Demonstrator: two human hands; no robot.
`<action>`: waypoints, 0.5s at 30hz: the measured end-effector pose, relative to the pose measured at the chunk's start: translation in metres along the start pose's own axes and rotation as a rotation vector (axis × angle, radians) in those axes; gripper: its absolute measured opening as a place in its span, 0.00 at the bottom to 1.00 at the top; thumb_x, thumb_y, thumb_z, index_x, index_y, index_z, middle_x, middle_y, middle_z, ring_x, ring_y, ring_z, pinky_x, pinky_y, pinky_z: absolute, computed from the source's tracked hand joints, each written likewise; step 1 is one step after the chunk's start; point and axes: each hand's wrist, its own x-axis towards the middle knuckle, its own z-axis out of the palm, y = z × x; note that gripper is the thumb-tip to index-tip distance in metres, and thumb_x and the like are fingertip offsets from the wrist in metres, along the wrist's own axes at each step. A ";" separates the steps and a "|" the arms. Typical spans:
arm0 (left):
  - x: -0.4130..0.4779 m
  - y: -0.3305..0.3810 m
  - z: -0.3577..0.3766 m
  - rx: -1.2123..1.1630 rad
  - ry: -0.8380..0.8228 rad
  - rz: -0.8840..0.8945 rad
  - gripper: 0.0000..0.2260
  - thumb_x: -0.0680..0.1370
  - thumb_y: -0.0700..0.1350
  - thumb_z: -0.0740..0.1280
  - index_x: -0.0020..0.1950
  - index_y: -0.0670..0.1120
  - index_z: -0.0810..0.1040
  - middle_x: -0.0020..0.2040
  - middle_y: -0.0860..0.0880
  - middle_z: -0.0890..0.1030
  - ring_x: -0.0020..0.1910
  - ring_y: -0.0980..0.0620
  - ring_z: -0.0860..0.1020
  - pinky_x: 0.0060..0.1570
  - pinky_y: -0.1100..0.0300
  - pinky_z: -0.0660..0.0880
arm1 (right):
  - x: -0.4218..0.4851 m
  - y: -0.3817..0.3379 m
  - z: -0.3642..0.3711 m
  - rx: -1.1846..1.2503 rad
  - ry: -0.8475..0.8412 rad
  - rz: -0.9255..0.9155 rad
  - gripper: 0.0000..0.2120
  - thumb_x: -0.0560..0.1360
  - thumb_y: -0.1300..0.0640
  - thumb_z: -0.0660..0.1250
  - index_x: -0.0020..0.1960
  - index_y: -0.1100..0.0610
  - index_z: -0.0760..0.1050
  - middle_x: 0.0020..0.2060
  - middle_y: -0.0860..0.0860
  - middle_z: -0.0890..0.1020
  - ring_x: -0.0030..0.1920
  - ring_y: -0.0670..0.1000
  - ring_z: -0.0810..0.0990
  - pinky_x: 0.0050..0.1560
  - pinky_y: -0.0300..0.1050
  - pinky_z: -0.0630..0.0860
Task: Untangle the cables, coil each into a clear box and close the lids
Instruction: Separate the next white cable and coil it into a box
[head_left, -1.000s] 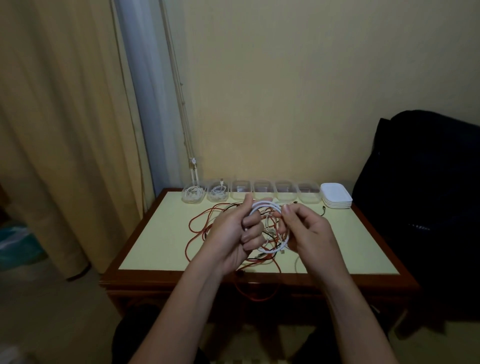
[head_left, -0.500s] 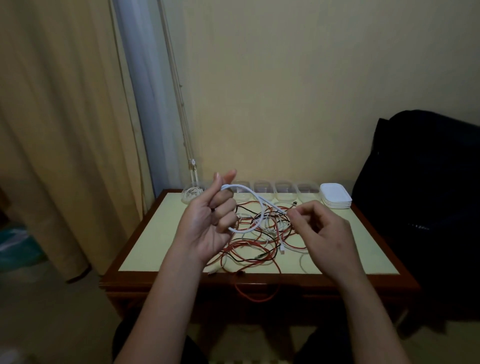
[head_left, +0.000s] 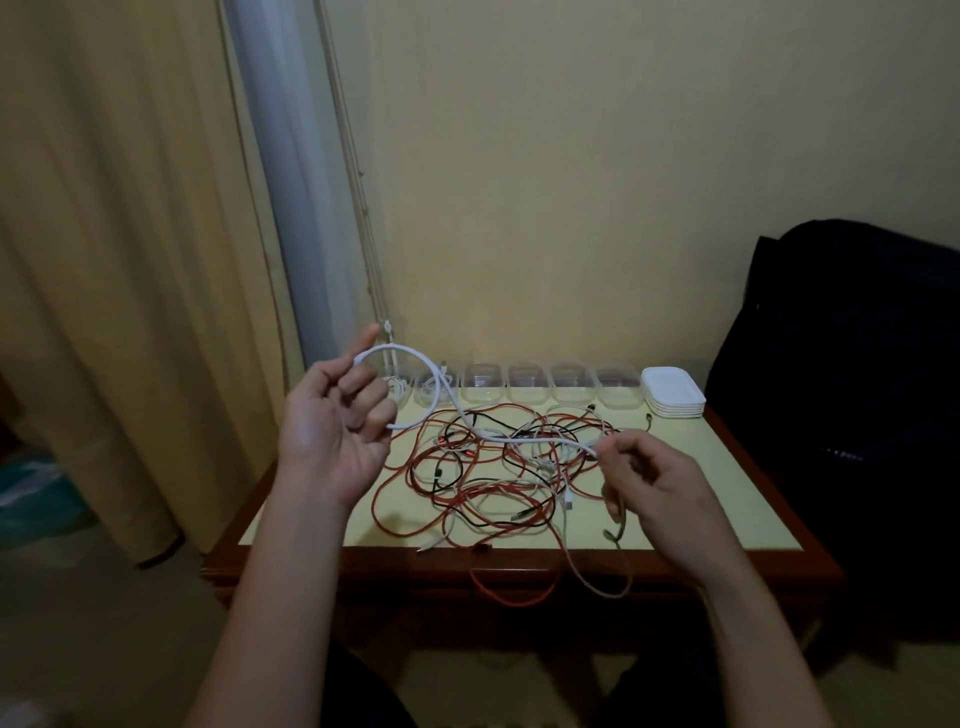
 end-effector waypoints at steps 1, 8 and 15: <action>0.002 0.001 -0.001 -0.016 0.020 0.001 0.15 0.77 0.41 0.58 0.52 0.42 0.84 0.30 0.54 0.62 0.26 0.58 0.53 0.25 0.66 0.49 | -0.001 0.000 -0.002 0.020 -0.039 0.021 0.09 0.77 0.51 0.70 0.48 0.57 0.80 0.30 0.50 0.77 0.31 0.48 0.75 0.34 0.37 0.74; 0.008 0.005 -0.007 -0.095 0.116 0.008 0.15 0.80 0.39 0.58 0.64 0.42 0.78 0.32 0.53 0.69 0.25 0.58 0.57 0.23 0.66 0.53 | 0.001 0.020 0.000 -0.430 -0.063 0.072 0.09 0.80 0.55 0.69 0.40 0.49 0.79 0.32 0.47 0.82 0.32 0.44 0.81 0.36 0.40 0.75; 0.007 -0.013 0.006 -0.017 0.077 0.084 0.18 0.76 0.40 0.64 0.66 0.42 0.78 0.40 0.51 0.79 0.29 0.58 0.63 0.27 0.67 0.59 | 0.001 0.025 0.022 -0.528 0.134 -0.006 0.16 0.84 0.59 0.60 0.38 0.49 0.73 0.33 0.43 0.79 0.35 0.41 0.78 0.35 0.31 0.70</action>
